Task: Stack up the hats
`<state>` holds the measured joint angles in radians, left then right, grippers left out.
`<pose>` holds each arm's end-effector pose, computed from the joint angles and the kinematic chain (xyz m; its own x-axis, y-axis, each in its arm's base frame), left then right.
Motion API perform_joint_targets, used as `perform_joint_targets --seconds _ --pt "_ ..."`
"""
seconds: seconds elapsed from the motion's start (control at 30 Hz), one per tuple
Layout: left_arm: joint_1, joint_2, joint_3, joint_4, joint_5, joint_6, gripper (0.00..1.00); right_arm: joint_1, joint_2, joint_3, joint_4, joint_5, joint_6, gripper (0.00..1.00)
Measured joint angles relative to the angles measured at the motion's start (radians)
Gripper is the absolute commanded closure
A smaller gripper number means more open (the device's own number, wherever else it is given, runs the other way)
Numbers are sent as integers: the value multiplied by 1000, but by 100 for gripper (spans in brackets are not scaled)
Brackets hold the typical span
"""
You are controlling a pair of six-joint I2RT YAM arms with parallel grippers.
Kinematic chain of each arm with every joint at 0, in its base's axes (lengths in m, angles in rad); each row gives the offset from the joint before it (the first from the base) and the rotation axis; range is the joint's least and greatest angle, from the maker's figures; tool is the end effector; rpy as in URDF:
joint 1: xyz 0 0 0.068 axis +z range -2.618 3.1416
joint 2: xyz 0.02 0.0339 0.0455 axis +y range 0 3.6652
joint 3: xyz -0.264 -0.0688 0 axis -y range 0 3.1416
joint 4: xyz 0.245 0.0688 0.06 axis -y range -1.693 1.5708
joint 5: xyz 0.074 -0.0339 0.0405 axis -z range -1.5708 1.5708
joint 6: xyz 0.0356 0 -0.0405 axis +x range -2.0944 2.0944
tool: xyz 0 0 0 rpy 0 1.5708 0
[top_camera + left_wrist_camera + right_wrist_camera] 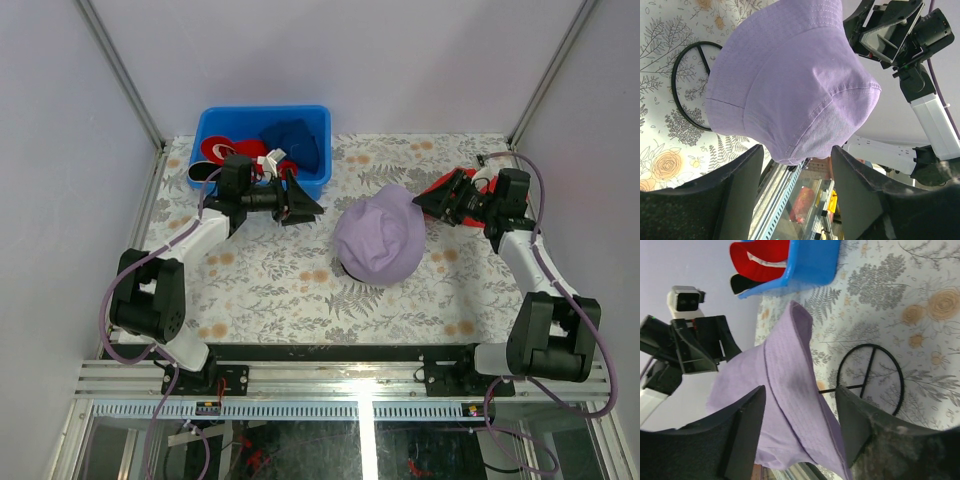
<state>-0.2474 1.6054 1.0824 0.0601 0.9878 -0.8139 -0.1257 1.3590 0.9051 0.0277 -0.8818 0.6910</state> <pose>0.3370 -0.1158 0.2652 -0.9218 -0.1800 -0.3434 0.2751 0.3204 -0.9064 0.3001 -0.0102 0.2781 -0.7097 0.4981 -0.4983 -0.2145 0.5209 0.8262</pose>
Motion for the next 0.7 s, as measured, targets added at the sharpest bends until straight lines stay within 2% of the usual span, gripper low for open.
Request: perform_joint_targets --seconds 0.07,0.23,0.43,0.5,0.6,0.7 --pt "2 0 0 1 0 0 46 0 0 -8 38 -14 21 53" --pt "3 0 0 17 1 -8 49 0 7 -51 138 -45 88 48" --pt "3 0 -2 24 2 -17 50 0 36 -92 233 -76 156 52" --pt "3 0 -5 26 2 -18 50 0 46 -103 275 -89 188 61" --pt "3 0 -13 32 2 -20 51 5 61 -108 318 -100 216 90" --pt "3 0 -20 37 2 -24 52 8 68 -119 354 -99 243 98"
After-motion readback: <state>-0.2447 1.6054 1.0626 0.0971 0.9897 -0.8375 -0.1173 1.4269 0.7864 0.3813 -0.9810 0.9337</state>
